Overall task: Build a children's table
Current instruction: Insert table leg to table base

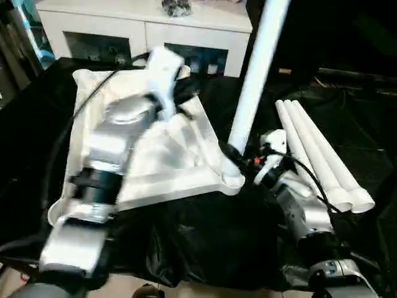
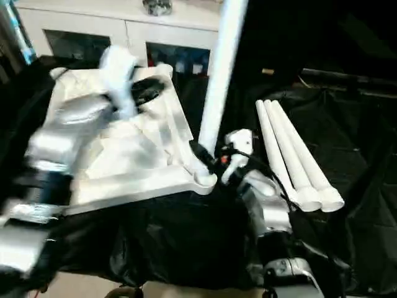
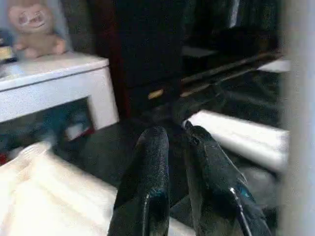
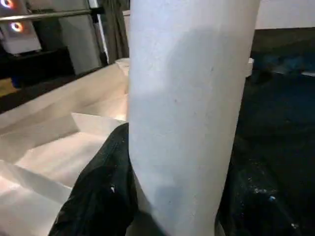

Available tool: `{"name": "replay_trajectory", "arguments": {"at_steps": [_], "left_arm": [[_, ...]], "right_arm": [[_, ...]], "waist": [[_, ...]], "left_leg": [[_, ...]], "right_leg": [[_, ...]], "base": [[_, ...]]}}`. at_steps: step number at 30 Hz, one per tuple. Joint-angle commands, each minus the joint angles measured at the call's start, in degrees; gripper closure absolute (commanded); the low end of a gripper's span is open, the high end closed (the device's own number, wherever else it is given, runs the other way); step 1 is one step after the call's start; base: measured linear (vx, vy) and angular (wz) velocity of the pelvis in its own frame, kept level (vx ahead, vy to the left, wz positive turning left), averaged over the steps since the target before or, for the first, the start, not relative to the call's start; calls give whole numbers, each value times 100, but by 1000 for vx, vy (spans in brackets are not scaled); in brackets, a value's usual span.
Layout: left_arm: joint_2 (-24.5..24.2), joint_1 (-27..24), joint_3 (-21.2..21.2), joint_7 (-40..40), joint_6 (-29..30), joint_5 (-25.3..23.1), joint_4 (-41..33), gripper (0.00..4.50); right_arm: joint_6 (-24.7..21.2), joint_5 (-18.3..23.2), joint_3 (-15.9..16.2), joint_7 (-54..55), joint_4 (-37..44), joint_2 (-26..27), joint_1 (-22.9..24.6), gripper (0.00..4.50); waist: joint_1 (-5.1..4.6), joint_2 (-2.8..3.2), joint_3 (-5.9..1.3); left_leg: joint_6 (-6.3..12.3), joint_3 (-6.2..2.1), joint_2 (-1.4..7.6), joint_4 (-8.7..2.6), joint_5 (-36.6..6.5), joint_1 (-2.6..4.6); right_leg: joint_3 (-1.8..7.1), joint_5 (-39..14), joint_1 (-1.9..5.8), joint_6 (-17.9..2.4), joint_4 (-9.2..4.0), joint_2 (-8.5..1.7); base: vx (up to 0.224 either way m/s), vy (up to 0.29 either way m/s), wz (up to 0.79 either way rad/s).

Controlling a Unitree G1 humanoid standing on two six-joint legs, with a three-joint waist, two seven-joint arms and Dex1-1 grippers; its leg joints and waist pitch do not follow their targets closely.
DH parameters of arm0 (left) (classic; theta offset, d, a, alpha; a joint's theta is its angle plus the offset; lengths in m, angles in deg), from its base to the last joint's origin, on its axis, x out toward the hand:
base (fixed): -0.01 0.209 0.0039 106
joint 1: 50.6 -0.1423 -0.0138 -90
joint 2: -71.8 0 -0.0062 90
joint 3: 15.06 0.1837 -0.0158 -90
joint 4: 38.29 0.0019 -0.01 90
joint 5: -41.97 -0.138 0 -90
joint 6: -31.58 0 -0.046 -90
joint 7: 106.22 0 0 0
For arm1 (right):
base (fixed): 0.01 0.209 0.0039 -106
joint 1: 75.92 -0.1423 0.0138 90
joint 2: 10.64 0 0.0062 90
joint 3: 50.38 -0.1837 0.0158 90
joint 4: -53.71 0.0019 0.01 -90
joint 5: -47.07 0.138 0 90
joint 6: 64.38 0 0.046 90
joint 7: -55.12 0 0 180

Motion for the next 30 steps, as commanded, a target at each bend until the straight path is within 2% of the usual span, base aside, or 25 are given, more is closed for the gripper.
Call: {"name": "replay_trajectory", "arguments": {"at_steps": [1, 4, 8, 11, 15, 18, 21, 23, 25, 27, 28, 29, 30], "left_arm": [[166, 130, 223, -100, 99, 151, -356, 376], [294, 107, 419, -236, 64, 228, -595, 376], [490, -8, 645, -417, 269, 407, -1005, 376], [572, -93, 741, -544, 331, 486, -1198, 376], [568, -125, 700, -519, 431, 578, -1274, 376], [537, -79, 493, -314, 415, 520, -1069, 376], [412, 111, 100, -71, 427, 509, -702, 376], [359, 137, 33, -108, 438, 566, -672, 376], [260, 145, -97, -237, 435, 739, -678, 376], [143, 75, -268, -595, 665, 1151, -818, 376], [143, 75, -268, -595, 665, 1151, -818, 376], [92, 26, -466, -843, 874, 1502, -839, 376], [82, 18, -507, -888, 913, 1569, -837, 376]], "right_arm": [[29, -58, 21, 28, 36, -62, -131, 262], [35, -80, 18, 51, 29, -60, -141, 262], [93, -172, 40, 41, -36, -53, -151, 262], [120, -224, 74, 17, -62, -54, -143, 262], [125, -239, 71, 16, -68, -47, -136, 262], [134, -242, 60, 19, -78, -39, -140, 262], [139, -199, 21, -6, -80, -28, -161, 262], [132, -174, 3, -12, -72, -22, -165, 262], [124, -152, -13, -10, -62, -29, -171, 262], [121, -126, -32, -16, -63, -45, -168, 262], [121, -126, -32, -16, -63, -45, -168, 262], [115, -94, -54, -31, -55, -42, -166, 262], [113, -88, -57, -34, -52, -41, -166, 262]], "waist": [[11, 37, -407], [4, -6, -397], [-11, 6, -372], [-17, 9, -365], [-16, 13, -378], [-23, 21, -372], [-39, 28, -371], [-40, 26, -377], [-38, 31, -382], [-36, 37, -387], [-31, 38, -390], [-25, 53, -383], [-19, 59, -383]], "left_leg": [[390, -140, 248, -312, -559, 206], [445, -139, 255, -317, -642, 198], [334, -136, 278, -339, -871, 226], [290, -139, 274, -348, -925, 225], [296, -138, 267, -339, -838, 222], [300, -138, 262, -341, -876, 223], [229, -147, 261, -356, -988, 235], [218, -146, 255, -352, -973, 236], [234, -149, 253, -346, -883, 231], [273, -139, 250, -339, -806, 233], [274, -139, 247, -333, -780, 237], [276, -137, 252, -341, -814, 244], [258, -134, 248, -338, -832, 248]], "right_leg": [[192, 947, 187, -1379, -297, -446], [182, 813, 191, -1388, -317, -435], [190, 367, 168, -1373, -360, -428], [194, 252, 166, -1320, -377, -425], [194, 432, 168, -1315, -354, -415], [196, 430, 170, -1288, -365, -412], [193, 300, 166, -1238, -381, -405], [194, 310, 169, -1230, -377, -406], [193, 464, 171, -1260, -354, -409], [191, 600, 163, -1326, -336, -400], [189, 635, 165, -1339, -327, -400], [187, 610, 153, -1351, -336, -396], [186, 589, 152, -1367, -327, -398]], "base": [[0, 0, 0], [0, 0, 0], [0, 0, 0], [0, 0, 0], [0, 0, 0], [0, 0, 0], [0, 0, 0], [0, 0, 0], [0, 0, 0], [0, 0, 0], [0, 0, 0], [0, 0, 0], [0, 0, 0]]}}
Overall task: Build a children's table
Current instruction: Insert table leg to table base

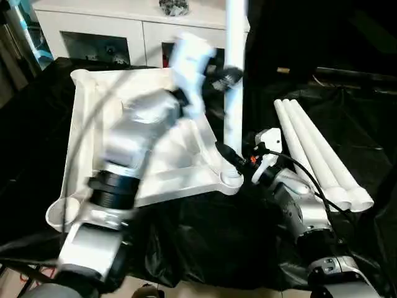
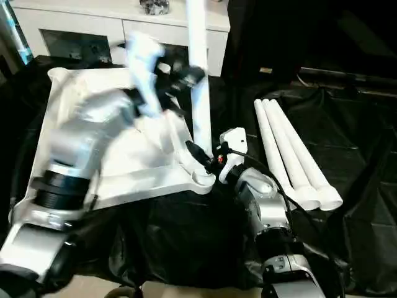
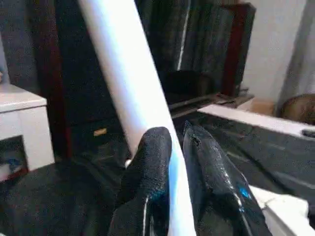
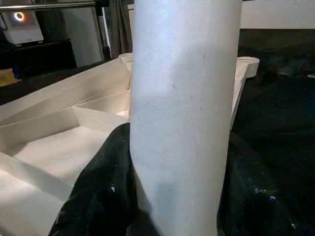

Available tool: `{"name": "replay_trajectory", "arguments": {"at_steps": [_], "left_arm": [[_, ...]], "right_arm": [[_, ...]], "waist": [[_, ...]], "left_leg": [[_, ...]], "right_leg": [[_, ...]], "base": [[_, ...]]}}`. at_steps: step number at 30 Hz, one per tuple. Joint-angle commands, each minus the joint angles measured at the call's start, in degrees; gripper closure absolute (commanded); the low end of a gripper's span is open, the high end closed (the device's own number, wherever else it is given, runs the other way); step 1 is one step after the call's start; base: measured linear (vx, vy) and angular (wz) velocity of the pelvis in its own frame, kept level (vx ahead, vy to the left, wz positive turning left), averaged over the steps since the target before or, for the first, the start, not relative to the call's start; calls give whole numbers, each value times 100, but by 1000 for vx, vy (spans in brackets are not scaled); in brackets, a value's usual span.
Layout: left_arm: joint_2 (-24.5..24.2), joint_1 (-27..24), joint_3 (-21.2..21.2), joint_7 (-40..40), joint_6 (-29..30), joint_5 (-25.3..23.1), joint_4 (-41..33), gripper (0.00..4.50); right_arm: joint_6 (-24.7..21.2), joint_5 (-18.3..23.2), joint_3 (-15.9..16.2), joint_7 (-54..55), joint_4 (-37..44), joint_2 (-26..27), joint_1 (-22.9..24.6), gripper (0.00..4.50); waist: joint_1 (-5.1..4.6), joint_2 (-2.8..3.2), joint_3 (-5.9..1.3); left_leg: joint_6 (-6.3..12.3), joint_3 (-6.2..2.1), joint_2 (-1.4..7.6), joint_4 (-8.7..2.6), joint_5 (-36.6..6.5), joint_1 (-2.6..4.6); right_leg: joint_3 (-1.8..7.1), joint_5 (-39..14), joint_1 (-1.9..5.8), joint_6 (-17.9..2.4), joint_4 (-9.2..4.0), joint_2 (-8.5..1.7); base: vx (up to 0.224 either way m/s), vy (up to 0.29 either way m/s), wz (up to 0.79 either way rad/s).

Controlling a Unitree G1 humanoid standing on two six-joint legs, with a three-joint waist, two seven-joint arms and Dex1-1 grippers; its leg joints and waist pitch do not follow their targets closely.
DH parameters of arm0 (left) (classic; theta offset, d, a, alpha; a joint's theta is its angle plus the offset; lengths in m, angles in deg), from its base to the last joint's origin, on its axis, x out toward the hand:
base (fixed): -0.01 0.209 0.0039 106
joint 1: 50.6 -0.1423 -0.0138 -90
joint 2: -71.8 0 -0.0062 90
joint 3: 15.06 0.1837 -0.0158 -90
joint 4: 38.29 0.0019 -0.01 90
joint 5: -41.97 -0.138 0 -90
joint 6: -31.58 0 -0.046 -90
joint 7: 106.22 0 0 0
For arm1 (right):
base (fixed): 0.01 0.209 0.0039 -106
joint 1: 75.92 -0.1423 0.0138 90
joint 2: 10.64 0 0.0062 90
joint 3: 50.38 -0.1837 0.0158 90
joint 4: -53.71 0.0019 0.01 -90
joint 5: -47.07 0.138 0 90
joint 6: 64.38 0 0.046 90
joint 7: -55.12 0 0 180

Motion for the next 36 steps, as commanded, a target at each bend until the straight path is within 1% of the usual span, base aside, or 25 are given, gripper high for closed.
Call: {"name": "replay_trajectory", "arguments": {"at_steps": [1, 3, 5, 6, 7, 8, 9, 10, 11, 13, 14, 15, 17, 18, 19, 20, 23, 24, 26, 29, 32, 33, 34, 35, 36], "left_arm": [[-5, -6, -169, -224, 217, 355, -68, 376], [29, 53, -292, -120, 251, 401, 77, 376], [51, 213, -246, 251, 198, 89, 443, 376], [83, 321, -184, 512, 62, -140, 701, 376], [101, 374, -154, 642, -12, -254, 829, 376], [118, 449, -95, 770, -85, -390, 994, 376], [138, 537, -7, 908, -160, -554, 1186, 376], [166, 615, 66, 996, -214, -652, 1326, 376], [254, 748, 234, 1081, -341, -809, 1497, 376], [311, 816, 341, 1099, -409, -883, 1567, 376], [404, 886, 420, 1073, -479, -905, 1624, 376], [457, 921, 441, 1054, -515, -900, 1650, 376], [626, 956, 462, 898, -559, -791, 1525, 376], [689, 936, 491, 753, -592, -717, 1380, 376], [695, 934, 494, 738, -597, -710, 1367, 376], [759, 835, 548, 475, -529, -510, 1026, 376], [786, 620, 746, 128, -473, -318, 626, 376], [795, 553, 796, 115, -489, -320, 565, 376], [815, 443, 865, 133, -506, -366, 510, 376], [838, 387, 858, 173, -536, -449, 520, 376], [738, 373, 703, 324, -581, -517, 546, 376], [675, 378, 622, 397, -605, -538, 564, 376], [631, 376, 575, 446, -618, -546, 565, 376], [493, 362, 531, 474, -680, -617, 598, 376], [284, 315, 552, 440, -836, -770, 653, 376]], "right_arm": [[45, 86, -114, -33, 14, -50, -92, 262], [42, 112, -127, -55, 25, -41, -95, 262], [56, 131, -129, -81, 38, -26, -98, 262], [47, 162, -136, -108, 58, -3, -99, 262], [41, 180, -140, -122, 70, 9, -99, 262], [35, 181, -141, -124, 78, 21, -103, 262], [31, 180, -135, -130, 89, 33, -104, 262], [26, 176, -125, -133, 93, 41, -105, 262], [33, 153, -93, -146, 88, 48, -105, 262], [35, 144, -76, -152, 89, 53, -102, 262], [31, 141, -68, -152, 91, 58, -100, 262], [29, 139, -67, -151, 90, 60, -101, 262], [30, 109, -66, -141, 91, 56, -94, 262], [31, 91, -75, -121, 89, 54, -86, 262], [31, 89, -76, -119, 89, 53, -85, 262], [37, 71, -88, -106, 77, 39, -71, 262], [41, 59, -98, -105, 61, 21, -54, 262], [36, 57, -94, -106, 72, 21, -46, 262], [26, 51, -89, -111, 84, 25, -41, 262], [26, 39, -92, -122, 73, 33, -53, 262], [15, 40, -94, -131, 77, 27, -74, 262], [-7, 48, -97, -138, 106, 14, -71, 262], [-22, 52, -100, -144, 127, 5, -68, 262], [-57, 67, -114, -163, 170, -33, -55, 262], [-150, 113, -147, -186, 244, -81, -40, 262]], "waist": [[-15, 51, -380], [-17, 58, -370], [-22, 56, -370], [-29, 44, -364], [-24, 50, -370], [-28, 46, -372], [-23, 39, -376], [-15, 36, -393], [-9, 29, -394], [8, 28, -405], [15, 19, -407], [16, 16, -407], [22, 2, -410], [18, 42, -403], [18, 42, -403], [21, 29, -400], [20, 33, -387], [13, 32, -388], [4, 31, -370], [-12, 38, -361], [-21, 42, -363], [-29, -25, -363], [-16, 15, -368], [-23, 18, -368], [-25, -6, -367]], "left_leg": [[226, -129, 244, -352, -901, 250], [179, -134, 251, -366, -1026, 256], [151, -132, 249, -370, -1095, 259], [146, -137, 251, -377, -1157, 264], [136, -144, 250, -379, -1176, 260], [133, -151, 255, -382, -1150, 257], [143, -158, 253, -381, -1091, 241], [168, -159, 257, -366, -982, 250], [226, -156, 247, -358, -900, 237], [272, -160, 252, -343, -792, 235], [365, -156, 247, -329, -649, 218], [394, -151, 244, -325, -636, 215], [476, -147, 246, -311, -606, 209], [481, -149, 252, -316, -666, 217], [481, -149, 252, -316, -666, 217], [459, -149, 264, -321, -736, 224], [450, -145, 276, -331, -786, 218], [452, -144, 274, -326, -790, 214], [435, -141, 272, -338, -897, 222], [302, -147, 273, -363, -1090, 238], [248, -149, 272, -369, -1095, 238], [264, -143, 269, -368, -1073, 230], [280, -149, 267, -365, -1010, 229], [293, -148, 266, -362, -971, 227], [310, -146, 263, -361, -954, 228]], "right_leg": [[189, 491, 153, -1388, -345, -403], [191, 364, 151, -1382, -359, -406], [198, 299, 150, -1332, -373, -402], [203, 223, 152, -1268, -388, -406], [208, 178, 160, -1194, -399, -412], [206, 199, 166, -1177, -395, -420], [204, 264, 175, -1154, -395, -424], [201, 432, 175, -1174, -365, -431], [198, 550, 178, -1186, -367, -428], [194, 727, 188, -1224, -339, -441], [187, 976, 197, -1314, -316, -445], [186, 1004, 197, -1340, -321, -446], [182, 1061, 208, -1423, -316, -459], [182, 990, 196, -1443, -335, -457], [182, 990, 196, -1443, -335, -457], [178, 880, 201, -1495, -332, -465], [178, 769, 194, -1562, -340, -461], [181, 770, 199, -1558, -335, -458], [185, 597, 189, -1522, -361, -449], [195, 236, 179, -1398, -402, -443], [198, 255, 174, -1352, -399, -437], [195, 272, 180, -1340, -400, -430], [194, 315, 182, -1336, -385, -441], [193, 376, 178, -1327, -379, -435], [192, 386, 178, -1319, -384, -430]], "base": [[0, 0, 0], [0, 0, 0], [0, 0, 0], [0, 0, 0], [0, 0, 0], [0, 0, 0], [0, 0, 0], [0, 0, 0], [0, 0, 0], [0, 0, 0], [0, 0, 0], [0, 0, 0], [0, 0, 0], [0, 0, 0], [0, 0, 0], [0, 0, 0], [0, 0, 0], [0, 0, 0], [0, 0, 0], [0, 0, 0], [0, 0, 0], [0, 0, 0], [0, 0, 0], [0, 0, 0], [0, 0, 0]]}}
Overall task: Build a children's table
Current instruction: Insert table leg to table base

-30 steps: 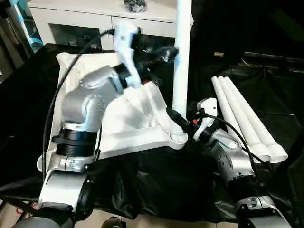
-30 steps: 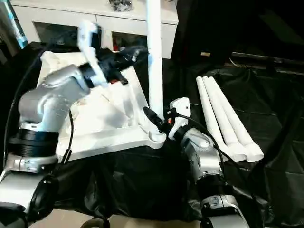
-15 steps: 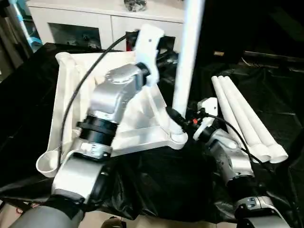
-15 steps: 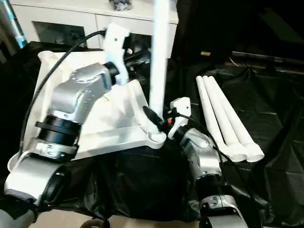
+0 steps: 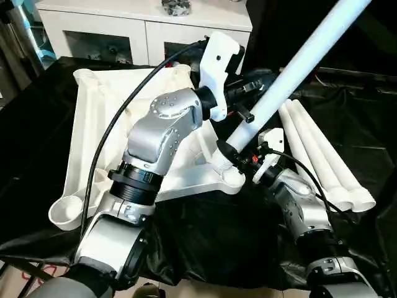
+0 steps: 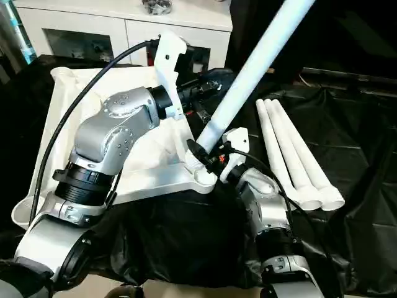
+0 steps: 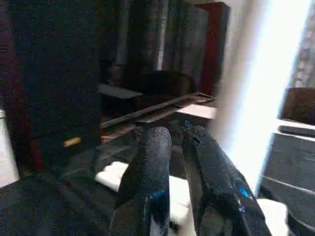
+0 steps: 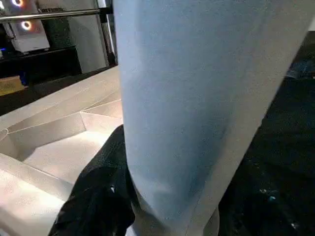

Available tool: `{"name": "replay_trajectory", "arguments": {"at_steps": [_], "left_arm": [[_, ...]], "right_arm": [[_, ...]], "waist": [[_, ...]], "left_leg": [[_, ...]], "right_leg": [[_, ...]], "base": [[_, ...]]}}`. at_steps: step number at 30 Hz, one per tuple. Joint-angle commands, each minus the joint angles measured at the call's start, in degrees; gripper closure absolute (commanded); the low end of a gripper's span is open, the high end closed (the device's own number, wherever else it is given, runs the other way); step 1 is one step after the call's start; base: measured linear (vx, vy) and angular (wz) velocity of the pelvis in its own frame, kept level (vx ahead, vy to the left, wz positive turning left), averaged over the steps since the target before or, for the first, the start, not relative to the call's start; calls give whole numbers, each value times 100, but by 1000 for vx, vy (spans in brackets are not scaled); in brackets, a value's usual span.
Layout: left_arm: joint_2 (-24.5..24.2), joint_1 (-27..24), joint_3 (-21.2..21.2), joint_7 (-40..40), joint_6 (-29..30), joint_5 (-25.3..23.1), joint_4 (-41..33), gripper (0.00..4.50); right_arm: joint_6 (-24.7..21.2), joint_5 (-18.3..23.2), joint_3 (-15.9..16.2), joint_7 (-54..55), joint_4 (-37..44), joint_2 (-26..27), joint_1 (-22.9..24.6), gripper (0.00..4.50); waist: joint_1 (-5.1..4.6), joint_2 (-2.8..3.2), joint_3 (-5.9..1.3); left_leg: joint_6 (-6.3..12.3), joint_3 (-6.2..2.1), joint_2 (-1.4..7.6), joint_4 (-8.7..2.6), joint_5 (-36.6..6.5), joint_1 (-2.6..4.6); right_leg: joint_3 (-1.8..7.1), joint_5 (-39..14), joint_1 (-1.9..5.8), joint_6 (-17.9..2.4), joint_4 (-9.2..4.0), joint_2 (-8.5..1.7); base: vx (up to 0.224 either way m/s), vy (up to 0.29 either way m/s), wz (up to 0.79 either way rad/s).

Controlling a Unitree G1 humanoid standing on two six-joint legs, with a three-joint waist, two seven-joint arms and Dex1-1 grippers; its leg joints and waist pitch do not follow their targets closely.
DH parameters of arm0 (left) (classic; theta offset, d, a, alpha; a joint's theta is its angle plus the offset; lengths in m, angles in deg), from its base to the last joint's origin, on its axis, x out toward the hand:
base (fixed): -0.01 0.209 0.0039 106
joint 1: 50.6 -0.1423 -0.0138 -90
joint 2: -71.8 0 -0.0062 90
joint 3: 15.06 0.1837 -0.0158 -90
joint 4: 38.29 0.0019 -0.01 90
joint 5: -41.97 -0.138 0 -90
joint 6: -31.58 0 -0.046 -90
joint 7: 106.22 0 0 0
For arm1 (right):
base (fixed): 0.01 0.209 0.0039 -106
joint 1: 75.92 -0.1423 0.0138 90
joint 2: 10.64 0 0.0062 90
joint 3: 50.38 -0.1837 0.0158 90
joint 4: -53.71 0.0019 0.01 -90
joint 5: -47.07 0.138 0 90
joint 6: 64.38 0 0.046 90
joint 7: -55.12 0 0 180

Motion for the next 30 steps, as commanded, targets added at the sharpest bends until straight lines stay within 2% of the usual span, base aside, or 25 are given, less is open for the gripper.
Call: {"name": "replay_trajectory", "arguments": {"at_steps": [1, 2, 4, 6, 7, 8, 10, 11, 12, 13, 14, 15, 16, 18, 20, 21, 23, 26, 28, 30], "left_arm": [[-344, -109, -57, -7, -276, -297, 118, 376], [-483, -155, -34, -73, -360, -380, 155, 376], [-864, -386, 91, -401, -509, -542, 278, 376], [-1111, -614, 233, -781, -540, -571, 310, 359], [-1194, -738, 320, -965, -494, -554, 295, 343], [-1248, -857, 392, -1108, -446, -532, 279, 343], [-1364, -1036, 610, -1345, -434, -568, 256, 321], [-1459, -1199, 917, -1534, -498, -699, 305, 310], [-1459, -1199, 917, -1534, -498, -699, 305, 304], [-1471, -1285, 1066, -1615, -557, -782, 411, 304], [-1471, -1342, 1191, -1679, -656, -890, 550, 302], [-1456, -1369, 1271, -1709, -738, -978, 701, 302], [-1431, -1387, 1342, -1749, -826, -1094, 896, 302], [-1395, -1385, 1366, -1766, -811, -1147, 1041, 302], [-1387, -1374, 1400, -1756, -722, -1166, 1124, 302], [-1392, -1372, 1418, -1757, -703, -1174, 1144, 302], [-1513, -1441, 1591, -1893, -747, -1253, 1138, 302], [-1547, -1550, 1608, -2017, -909, -1329, 1105, 302], [-1569, -1596, 1624, -2090, -888, -1320, 1064, 302], [-1606, -1674, 1633, -2234, -810, -1266, 980, 302]], "right_arm": [[-173, 98, -81, -53, 261, -176, -42, 262], [-248, 136, -109, -68, 317, -211, -36, 262], [-584, 215, -169, -75, 477, -354, -36, 262], [-850, 241, -164, -117, 626, -483, -23, 262], [-969, 255, -146, -161, 715, -544, -11, 262], [-1055, 261, -127, -198, 801, -594, 2, 262], [-1172, 280, -107, -234, 931, -642, 16, 262], [-1440, 382, -111, -285, 1067, -687, 16, 262], [-1440, 382, -111, -285, 1067, -687, 16, 262], [-1670, 436, -70, -335, 1177, -741, 23, 262], [-1880, 469, -14, -388, 1286, -806, 33, 262], [-1989, 465, 48, -438, 1365, -857, 45, 262], [-2142, 467, 112, -484, 1476, -916, 69, 262], [-2190, 453, 143, -500, 1541, -945, 92, 262], [-2253, 440, 129, -472, 1606, -943, 120, 262], [-2270, 438, 125, -465, 1624, -942, 129, 262], [-2362, 442, 114, -389, 1730, -941, 210, 262], [-2452, 470, 110, -315, 1826, -962, 277, 262], [-2461, 474, 101, -305, 1830, -957, 285, 262], [-2485, 480, 90, -295, 1837, -952, 295, 262]], "waist": [[-13, 3, -387], [-26, 11, -390], [-37, -40, -386], [-25, 11, -391], [-36, -8, -394], [-24, 20, -402], [3, 23, -399], [6, 14, -386], [15, 14, -383], [12, 8, -372], [13, 37, -375], [5, 10, -370], [-3, 10, -364], [-7, 18, -373], [-9, 9, -382], [-9, 26, -384], [-10, 30, -389], [-12, 35, -394], [-11, 33, -388], [-11, 49, -381]], "left_leg": [[306, -149, 260, -364, -976, 228], [287, -156, 260, -368, -940, 229], [298, -146, 260, -367, -859, 229], [277, -147, 254, -365, -789, 246], [243, -135, 264, -367, -780, 252], [205, -134, 269, -368, -787, 263], [151, -131, 278, -376, -845, 275], [136, -127, 283, -390, -927, 287], [119, -130, 279, -393, -962, 284], [76, -130, 277, -409, -1036, 276], [40, -131, 278, -411, -1088, 282], [-8, -133, 274, -419, -1150, 272], [-42, -138, 263, -422, -1169, 264], [-96, -141, 266, -417, -1203, 262], [-115, -139, 269, -411, -1202, 270], [-113, -143, 270, -411, -1180, 268], [-57, -141, 269, -403, -1077, 264], [2, -142, 265, -394, -969, 262], [1, -139, 266, -394, -1007, 261], [-63, -142, 282, -412, -1191, 282]], "right_leg": [[199, 330, 174, -1256, -385, -425], [198, 328, 181, -1195, -380, -419], [200, 374, 177, -1164, -371, -407], [201, 351, 159, -1135, -359, -411], [202, 404, 146, -1157, -351, -403], [199, 445, 137, -1199, -338, -412], [198, 431, 119, -1223, -335, -411], [202, 380, 107, -1222, -348, -408], [201, 333, 111, -1213, -349, -411], [204, 230, 112, -1196, -366, -421], [208, 180, 110, -1190, -365, -429], [212, 93, 124, -1141, -384, -429], [216, 38, 130, -1106, -398, -435], [224, 27, 138, -1062, -394, -453], [219, 50, 127, -1127, -390, -463], [218, 88, 131, -1146, -383, -462], [214, 306, 133, -1185, -365, -445], [209, 504, 141, -1227, -345, -440], [211, 472, 137, -1244, -355, -449], [208, 225, 122, -1256, -373, -455]], "base": [[0, 0, 0], [0, 0, 0], [0, 0, 0], [0, 0, 0], [0, 0, 0], [0, 0, 0], [0, 0, 0], [0, 0, 0], [0, 0, 0], [0, 0, 0], [0, 0, 0], [0, 0, 0], [0, 0, 0], [0, 0, 0], [0, 0, 0], [0, 0, 0], [0, 0, 0], [0, 0, 0], [0, 0, 0], [0, 0, 0]]}}
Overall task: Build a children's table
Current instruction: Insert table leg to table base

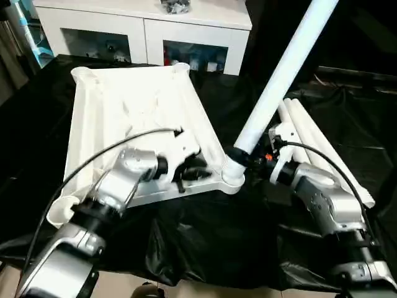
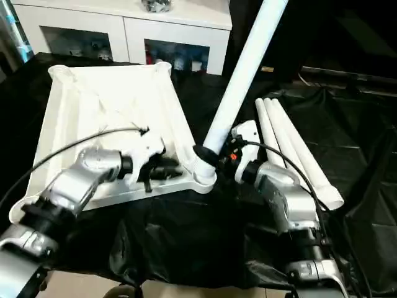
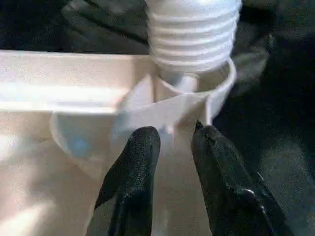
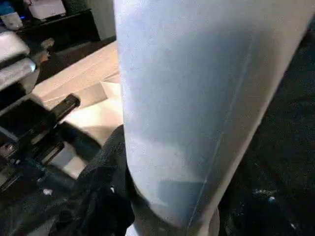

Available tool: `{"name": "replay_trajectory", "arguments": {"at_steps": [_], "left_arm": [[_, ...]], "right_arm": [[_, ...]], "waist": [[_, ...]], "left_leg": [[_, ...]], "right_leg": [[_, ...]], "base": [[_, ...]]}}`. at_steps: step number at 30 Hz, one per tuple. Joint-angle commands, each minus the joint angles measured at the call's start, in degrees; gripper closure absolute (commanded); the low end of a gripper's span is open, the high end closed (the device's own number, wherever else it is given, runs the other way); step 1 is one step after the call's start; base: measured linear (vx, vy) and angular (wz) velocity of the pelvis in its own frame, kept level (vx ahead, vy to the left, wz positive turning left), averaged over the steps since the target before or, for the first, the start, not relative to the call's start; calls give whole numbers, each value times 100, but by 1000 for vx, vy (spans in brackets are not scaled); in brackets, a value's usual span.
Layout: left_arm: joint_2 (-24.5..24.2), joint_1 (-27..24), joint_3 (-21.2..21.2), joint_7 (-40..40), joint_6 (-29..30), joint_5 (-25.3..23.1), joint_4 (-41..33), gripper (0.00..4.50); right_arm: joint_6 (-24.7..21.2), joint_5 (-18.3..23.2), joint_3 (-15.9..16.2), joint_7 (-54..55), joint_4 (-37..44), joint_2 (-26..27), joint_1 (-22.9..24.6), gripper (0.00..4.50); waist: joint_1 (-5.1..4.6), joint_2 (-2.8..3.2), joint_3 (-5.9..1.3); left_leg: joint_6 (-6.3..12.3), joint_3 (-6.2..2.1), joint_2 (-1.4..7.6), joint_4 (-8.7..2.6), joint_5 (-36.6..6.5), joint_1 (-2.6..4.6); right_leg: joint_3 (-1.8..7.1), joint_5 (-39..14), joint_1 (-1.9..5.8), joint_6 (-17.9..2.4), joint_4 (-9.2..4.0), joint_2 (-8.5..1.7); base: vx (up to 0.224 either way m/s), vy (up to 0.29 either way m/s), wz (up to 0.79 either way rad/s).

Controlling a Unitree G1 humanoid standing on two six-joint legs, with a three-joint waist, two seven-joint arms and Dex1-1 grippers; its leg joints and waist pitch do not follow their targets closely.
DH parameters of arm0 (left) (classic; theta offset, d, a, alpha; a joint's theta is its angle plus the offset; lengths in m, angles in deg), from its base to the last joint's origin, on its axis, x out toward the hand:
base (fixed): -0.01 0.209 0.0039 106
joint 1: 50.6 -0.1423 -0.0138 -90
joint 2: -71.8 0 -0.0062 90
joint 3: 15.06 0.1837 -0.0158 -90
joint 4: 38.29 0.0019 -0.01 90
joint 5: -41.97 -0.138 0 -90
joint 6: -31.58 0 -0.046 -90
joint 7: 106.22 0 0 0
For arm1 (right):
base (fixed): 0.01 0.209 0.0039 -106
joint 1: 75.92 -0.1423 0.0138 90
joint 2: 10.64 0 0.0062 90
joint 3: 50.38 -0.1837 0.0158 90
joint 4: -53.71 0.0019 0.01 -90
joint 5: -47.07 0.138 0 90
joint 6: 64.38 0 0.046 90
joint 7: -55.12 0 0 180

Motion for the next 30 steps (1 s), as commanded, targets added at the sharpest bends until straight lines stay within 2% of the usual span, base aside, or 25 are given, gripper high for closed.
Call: {"name": "replay_trajectory", "arguments": {"at_steps": [1, 5, 11, 19, 20, 22, 26, 27, 28, 30], "left_arm": [[-57, -72, 55, -193, 89, 66, -168, 302], [-122, -138, 59, -313, 106, 88, -217, 302], [-103, -168, 103, -312, 29, -71, -87, 302], [-69, -96, 178, -179, 198, -282, 132, 302], [-78, -90, 200, -195, 185, -325, 156, 330], [-75, -89, 194, -199, 196, -332, 161, 330], [-102, -67, 246, -275, 338, -375, 143, 375], [-122, -58, 276, -314, 395, -401, 139, 388], [-137, -56, 295, -344, 433, -422, 132, 388], [-200, -69, 358, -417, 521, -495, 95, 416]], "right_arm": [[-56, 46, -70, 36, 143, -63, -3, 262], [-102, 47, -77, 60, 173, -63, 8, 262], [-93, 12, -40, 49, 137, -68, 8, 262], [-48, -33, 7, 94, 124, -17, 36, 262], [-41, -37, 13, 105, 127, -2, 44, 262], [-41, -37, 15, 110, 130, 4, 45, 262], [-47, -32, 22, 108, 146, 12, 65, 262], [-44, -32, 22, 102, 131, 10, 64, 262], [-40, -35, 24, 98, 118, 8, 64, 262], [-31, -48, 37, 95, 80, 5, 65, 262]], "waist": [[-19, 81, -395], [-24, 72, -391], [-19, 77, -407], [-22, 82, -398], [-21, 96, -396], [-22, 88, -390], [-23, 86, -392], [-19, 63, -393], [-18, 74, -393], [-19, 70, -395]], "left_leg": [[-102, -146, 286, -412, -1297, 281], [-172, -148, 286, -422, -1373, 283], [-139, -145, 280, -409, -1211, 278], [-132, -144, 280, -408, -1273, 287], [-151, -150, 280, -414, -1311, 288], [-183, -150, 281, -419, -1409, 295], [-211, -153, 284, -425, -1428, 294], [-181, -153, 284, -423, -1356, 292], [-176, -152, 284, -423, -1352, 294], [-157, -149, 282, -416, -1309, 291]], "right_leg": [[210, 57, 119, -1256, -389, -443], [216, -94, 116, -1230, -393, -449], [211, 185, 125, -1239, -362, -444], [215, 103, 122, -1241, -381, -447], [215, 47, 122, -1240, -383, -451], [220, -87, 120, -1231, -399, -456], [221, -154, 121, -1220, -401, -457], [218, -98, 122, -1230, -392, -457], [217, -97, 117, -1229, -392, -455], [219, -58, 120, -1239, -387, -457]], "base": [[0, 0, 0], [0, 0, 0], [0, 0, 0], [0, 0, 0], [0, 0, 0], [0, 0, 0], [0, 0, 0], [0, 0, 0], [0, 0, 0], [0, 0, 0]]}}
